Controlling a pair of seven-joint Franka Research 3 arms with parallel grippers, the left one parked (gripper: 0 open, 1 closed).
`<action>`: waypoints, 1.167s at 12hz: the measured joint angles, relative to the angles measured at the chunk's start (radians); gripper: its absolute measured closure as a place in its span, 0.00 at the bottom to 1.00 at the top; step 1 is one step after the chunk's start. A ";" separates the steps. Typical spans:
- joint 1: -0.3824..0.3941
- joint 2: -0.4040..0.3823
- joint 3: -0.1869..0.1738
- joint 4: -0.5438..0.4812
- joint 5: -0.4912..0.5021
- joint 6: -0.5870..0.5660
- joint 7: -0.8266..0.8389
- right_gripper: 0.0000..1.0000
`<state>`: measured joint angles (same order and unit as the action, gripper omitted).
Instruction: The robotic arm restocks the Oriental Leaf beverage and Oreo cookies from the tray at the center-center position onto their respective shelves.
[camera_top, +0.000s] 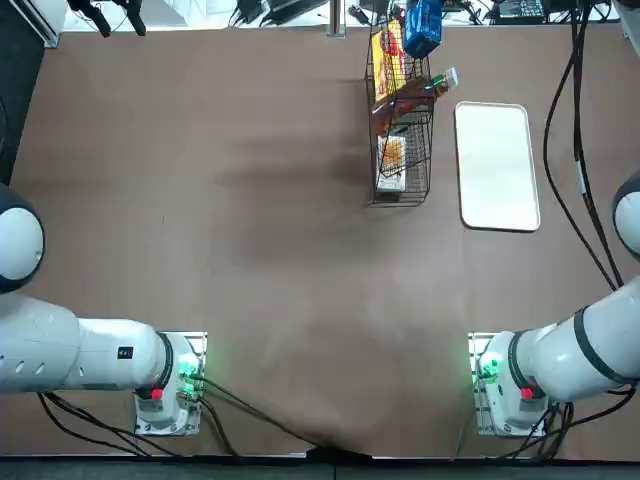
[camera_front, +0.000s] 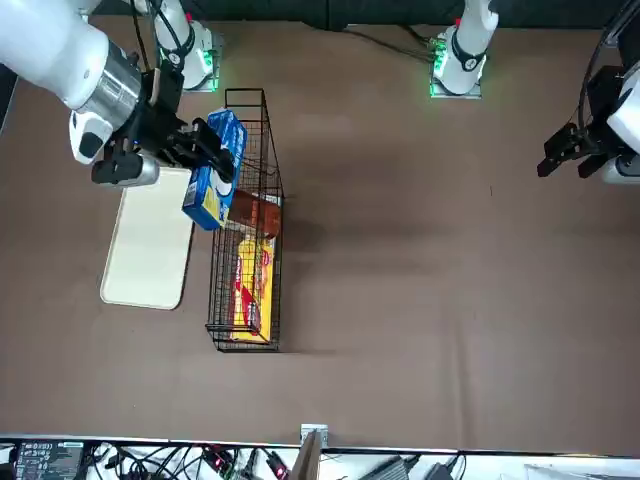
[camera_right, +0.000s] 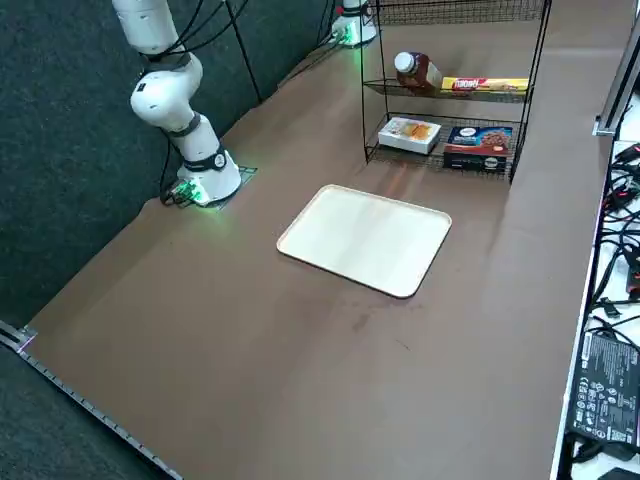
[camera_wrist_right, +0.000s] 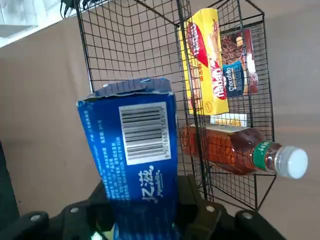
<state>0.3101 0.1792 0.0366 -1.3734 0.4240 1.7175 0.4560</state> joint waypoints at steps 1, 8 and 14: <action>0.003 0.003 0.000 0.000 0.000 0.000 -0.008 0.41; 0.026 0.032 0.000 0.000 0.000 0.000 -0.031 0.41; 0.027 0.038 0.000 0.000 0.000 0.002 -0.030 0.33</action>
<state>0.3367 0.2176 0.0367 -1.3734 0.4241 1.7197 0.4255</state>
